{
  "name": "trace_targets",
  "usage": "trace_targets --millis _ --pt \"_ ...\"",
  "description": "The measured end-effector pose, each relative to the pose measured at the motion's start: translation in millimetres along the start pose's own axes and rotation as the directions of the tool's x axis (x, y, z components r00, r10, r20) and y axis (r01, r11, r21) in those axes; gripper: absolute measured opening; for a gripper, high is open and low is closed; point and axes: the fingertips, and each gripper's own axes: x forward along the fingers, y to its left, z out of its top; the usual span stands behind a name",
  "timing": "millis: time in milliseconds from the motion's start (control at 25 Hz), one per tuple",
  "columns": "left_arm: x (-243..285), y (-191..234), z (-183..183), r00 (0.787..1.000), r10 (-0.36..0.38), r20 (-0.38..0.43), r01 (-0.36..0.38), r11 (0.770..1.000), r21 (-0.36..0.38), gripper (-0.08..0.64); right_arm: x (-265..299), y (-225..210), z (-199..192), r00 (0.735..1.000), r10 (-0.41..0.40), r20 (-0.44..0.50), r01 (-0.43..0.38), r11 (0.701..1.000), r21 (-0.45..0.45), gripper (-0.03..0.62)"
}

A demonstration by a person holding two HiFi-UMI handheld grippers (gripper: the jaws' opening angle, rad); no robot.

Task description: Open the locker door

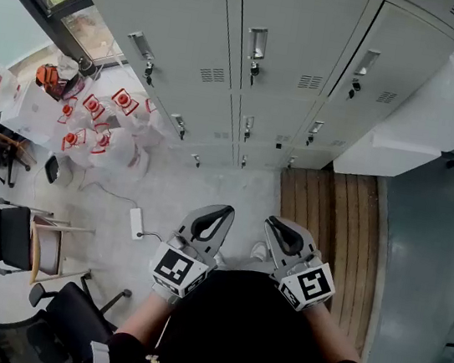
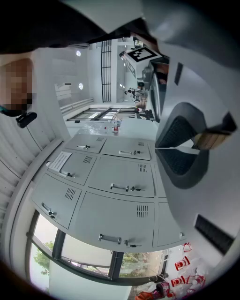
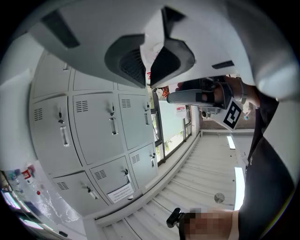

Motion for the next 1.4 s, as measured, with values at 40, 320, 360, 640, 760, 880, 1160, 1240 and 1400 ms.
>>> trace_targets --millis 40,320,360,640,760,880,1160,1240,1400 --pt "-3 0 -1 1.0 0.0 -0.004 0.0 1.0 -0.002 0.026 0 2 -1 1.0 0.001 -0.002 -0.001 1.0 0.005 0.051" --pt "-23 7 -7 1.0 0.01 -0.02 -0.01 1.0 -0.021 0.026 6 21 -5 1.0 0.011 -0.014 -0.011 1.0 0.028 0.051" --pt "-27 8 -9 1.0 0.011 -0.023 -0.011 1.0 -0.024 0.026 8 25 -6 1.0 0.016 -0.015 -0.015 0.999 0.031 0.051" --pt "-54 23 -14 1.0 0.014 -0.009 -0.014 0.999 -0.043 0.026 23 46 -6 1.0 0.018 -0.007 -0.018 0.998 0.057 0.051" --pt "-63 32 -15 1.0 0.008 -0.001 -0.009 0.999 -0.05 0.026 28 53 -7 1.0 -0.002 -0.021 0.003 0.999 0.048 0.051" --pt "-66 40 -20 1.0 0.006 -0.006 -0.007 0.999 -0.051 0.026 29 59 -11 0.999 -0.012 -0.035 0.013 0.999 0.03 0.051" --pt "-33 50 -13 1.0 0.01 -0.015 -0.011 0.999 -0.031 0.026 45 30 -13 1.0 -0.006 -0.031 0.008 0.999 0.041 0.051" --pt "-17 56 -10 1.0 0.022 -0.02 -0.023 0.999 -0.024 0.026 54 16 -10 1.0 0.012 -0.025 -0.011 0.999 0.044 0.051" --pt "26 68 2 0.998 0.05 -0.025 -0.051 0.999 -0.017 0.026 72 -26 1 0.999 0.042 -0.011 -0.041 0.997 0.06 0.051"
